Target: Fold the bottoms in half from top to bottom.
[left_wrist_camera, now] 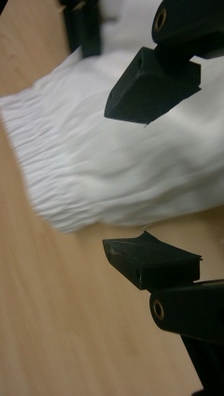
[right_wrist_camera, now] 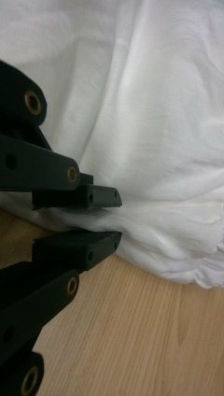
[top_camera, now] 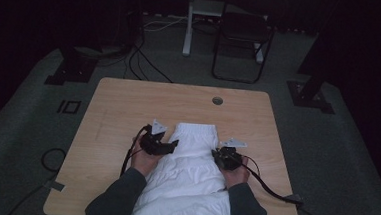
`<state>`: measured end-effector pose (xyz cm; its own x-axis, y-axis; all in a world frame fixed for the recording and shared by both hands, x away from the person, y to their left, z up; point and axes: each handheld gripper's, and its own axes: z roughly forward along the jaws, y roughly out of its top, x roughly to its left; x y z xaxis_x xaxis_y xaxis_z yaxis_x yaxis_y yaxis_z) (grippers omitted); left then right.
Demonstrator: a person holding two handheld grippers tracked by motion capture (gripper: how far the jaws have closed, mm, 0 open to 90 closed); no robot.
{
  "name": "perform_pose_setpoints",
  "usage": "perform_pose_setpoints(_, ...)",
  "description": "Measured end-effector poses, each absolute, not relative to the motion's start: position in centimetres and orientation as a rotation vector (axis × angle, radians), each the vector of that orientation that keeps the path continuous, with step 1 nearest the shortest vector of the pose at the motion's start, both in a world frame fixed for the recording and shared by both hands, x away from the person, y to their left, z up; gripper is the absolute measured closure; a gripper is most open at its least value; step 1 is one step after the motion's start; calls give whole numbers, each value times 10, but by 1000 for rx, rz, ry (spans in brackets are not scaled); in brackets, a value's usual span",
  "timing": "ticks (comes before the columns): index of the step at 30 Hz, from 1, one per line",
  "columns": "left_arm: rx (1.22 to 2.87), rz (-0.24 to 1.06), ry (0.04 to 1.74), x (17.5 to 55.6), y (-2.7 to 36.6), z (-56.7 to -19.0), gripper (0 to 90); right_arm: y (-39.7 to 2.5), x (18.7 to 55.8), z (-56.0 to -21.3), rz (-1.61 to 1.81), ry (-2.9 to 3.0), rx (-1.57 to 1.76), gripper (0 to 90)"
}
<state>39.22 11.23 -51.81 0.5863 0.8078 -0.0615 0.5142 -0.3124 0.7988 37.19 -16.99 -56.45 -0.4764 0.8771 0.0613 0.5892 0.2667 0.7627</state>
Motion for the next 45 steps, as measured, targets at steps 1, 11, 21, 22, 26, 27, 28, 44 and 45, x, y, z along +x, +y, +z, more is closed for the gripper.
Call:
perform_pose_setpoints(1,1997,442,1059,399,109,-522,295,-170,372,-565,1058,2168,1332,773)
perform_pose_setpoints(11,2064,407,1152,418,100,-555,295,-172,373,-565,1072,2182,1330,764)
perform_pose_setpoints(21,2059,436,1130,415,99,-558,296,-186,401,-533,1250,2218,1402,404)
perform_pose_setpoints(22,2059,437,1128,415,99,-559,296,-183,406,-531,1235,2227,1400,352)
perform_pose_setpoints(26,2059,436,1126,415,99,-559,296,-167,421,-536,1091,2263,1376,201)
perform_pose_setpoints(27,2059,435,1126,415,99,-559,296,-164,423,-538,1079,2260,1378,186)
perform_pose_setpoints(28,2059,436,1125,415,99,-559,296,-161,423,-540,1059,2250,1380,171)
perform_pose_setpoints(44,2080,404,1176,404,118,-555,235,-146,420,-552,907,2276,1333,475)
perform_pose_setpoints(45,2084,404,1170,403,117,-555,235,-146,419,-552,910,2271,1336,502)
